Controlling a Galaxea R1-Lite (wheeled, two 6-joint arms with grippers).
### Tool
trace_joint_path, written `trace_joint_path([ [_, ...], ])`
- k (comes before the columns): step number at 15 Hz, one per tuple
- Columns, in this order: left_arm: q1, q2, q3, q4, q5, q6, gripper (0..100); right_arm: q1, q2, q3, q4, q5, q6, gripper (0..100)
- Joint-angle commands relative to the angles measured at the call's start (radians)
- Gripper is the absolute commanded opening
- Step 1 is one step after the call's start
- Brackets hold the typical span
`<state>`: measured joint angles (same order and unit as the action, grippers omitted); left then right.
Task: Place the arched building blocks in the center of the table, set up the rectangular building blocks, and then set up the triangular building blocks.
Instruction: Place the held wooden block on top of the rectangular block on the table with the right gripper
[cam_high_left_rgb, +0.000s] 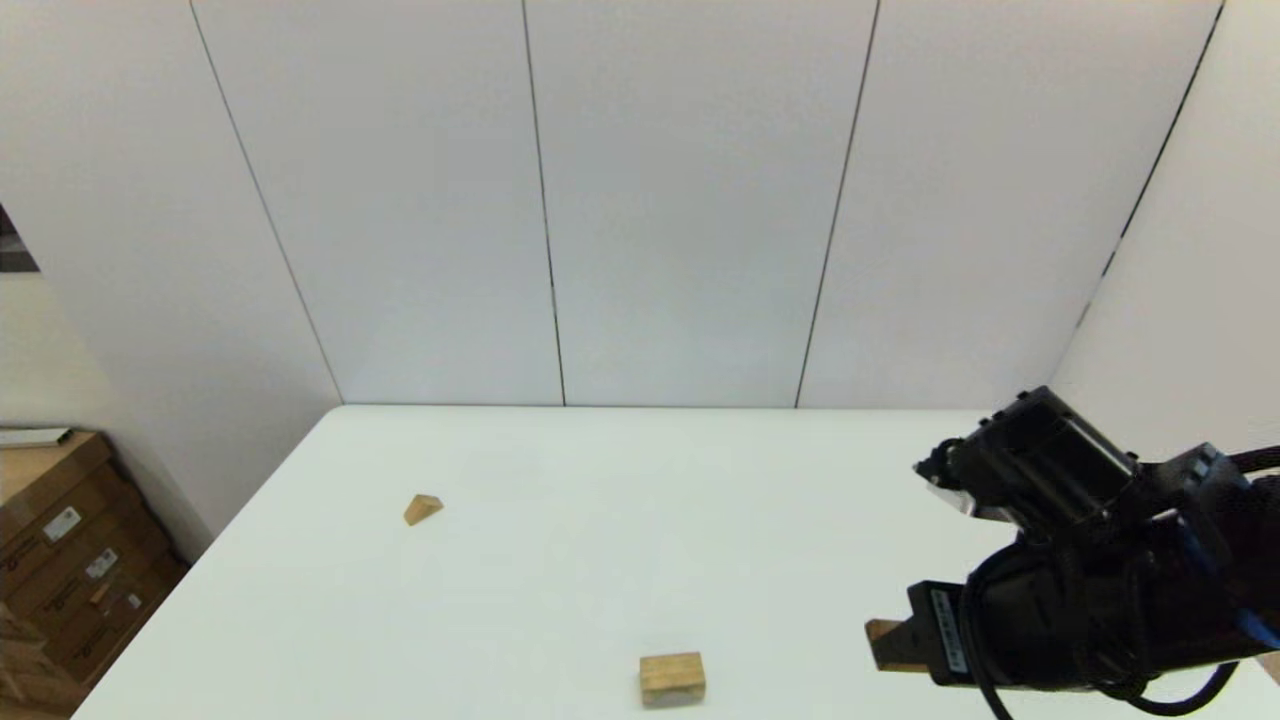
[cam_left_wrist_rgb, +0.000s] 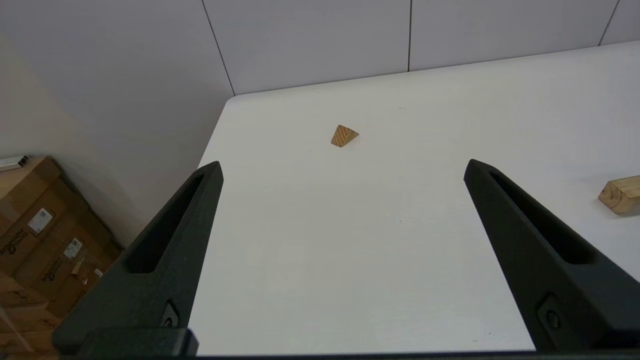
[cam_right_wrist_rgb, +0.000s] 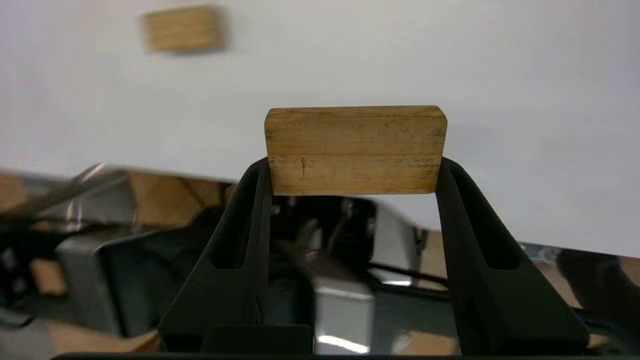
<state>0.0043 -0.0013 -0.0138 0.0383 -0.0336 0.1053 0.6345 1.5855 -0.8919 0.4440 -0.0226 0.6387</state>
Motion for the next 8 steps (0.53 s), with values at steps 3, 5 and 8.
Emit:
trace_joint_path([
  [3,0.0,0.001,-0.002,0.0,0.0,0.002,100,0.165,0.238,-0.154,0.05,0.003,-0.024,0],
  [5,0.0,0.001,0.0,0.0,0.001,-0.001,100,0.191,0.306,-0.232,0.05,0.023,-0.04,0],
  [8,0.0,0.001,0.0,0.0,0.001,0.001,100,0.231,0.452,-0.378,0.056,0.023,-0.04,0],
])
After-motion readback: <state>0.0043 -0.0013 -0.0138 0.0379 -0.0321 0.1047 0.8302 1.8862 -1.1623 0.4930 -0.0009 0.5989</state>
